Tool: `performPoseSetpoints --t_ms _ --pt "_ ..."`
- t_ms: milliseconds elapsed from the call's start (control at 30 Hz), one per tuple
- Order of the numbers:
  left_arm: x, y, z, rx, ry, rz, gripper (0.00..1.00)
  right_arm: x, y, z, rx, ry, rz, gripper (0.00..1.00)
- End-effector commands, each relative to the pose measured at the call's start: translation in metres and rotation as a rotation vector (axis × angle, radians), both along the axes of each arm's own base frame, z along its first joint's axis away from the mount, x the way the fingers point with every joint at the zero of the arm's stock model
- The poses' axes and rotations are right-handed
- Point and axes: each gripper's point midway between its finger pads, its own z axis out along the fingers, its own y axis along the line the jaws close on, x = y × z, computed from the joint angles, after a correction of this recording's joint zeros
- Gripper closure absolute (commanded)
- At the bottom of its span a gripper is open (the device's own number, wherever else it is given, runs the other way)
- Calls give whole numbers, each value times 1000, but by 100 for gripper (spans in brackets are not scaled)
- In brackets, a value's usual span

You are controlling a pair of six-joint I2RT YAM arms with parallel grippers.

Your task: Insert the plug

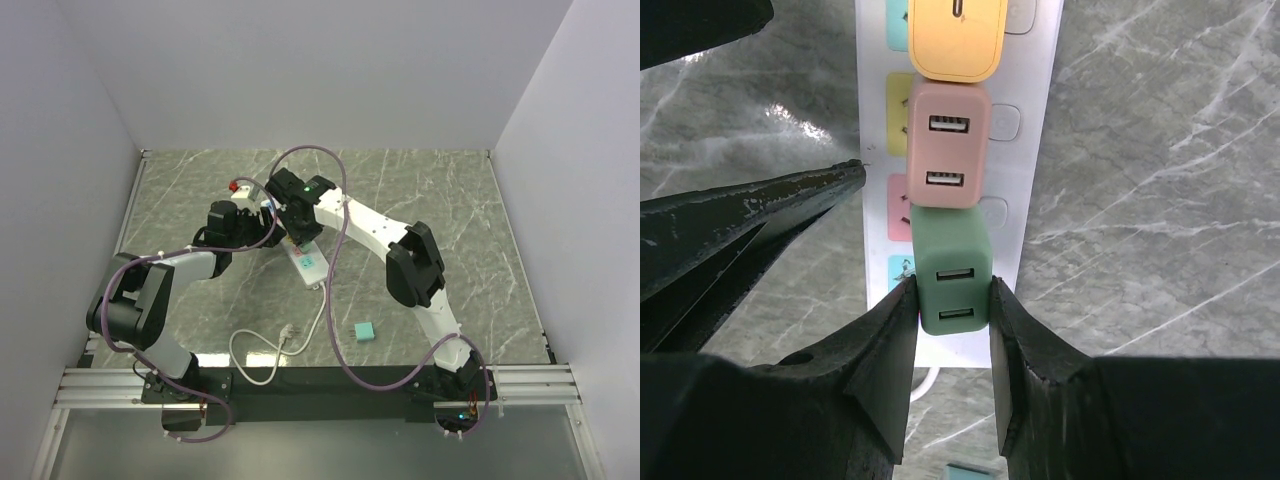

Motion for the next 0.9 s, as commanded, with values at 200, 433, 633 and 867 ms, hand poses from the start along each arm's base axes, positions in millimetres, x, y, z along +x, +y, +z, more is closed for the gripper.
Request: performPoseSetpoints --t_ms 200,433,633,867 --pt "0 -3 14 -15 -56 -18 36 -5 8 -11 -29 0 3 100" --pt "0 -1 18 -21 -70 -9 36 -2 12 -19 -24 -20 -8 100" --pt "2 -3 13 -18 -56 -13 36 -4 15 -26 -17 -15 -4 100" --pt "2 -3 15 -20 -61 -13 36 -5 16 -37 -19 2 1 100"
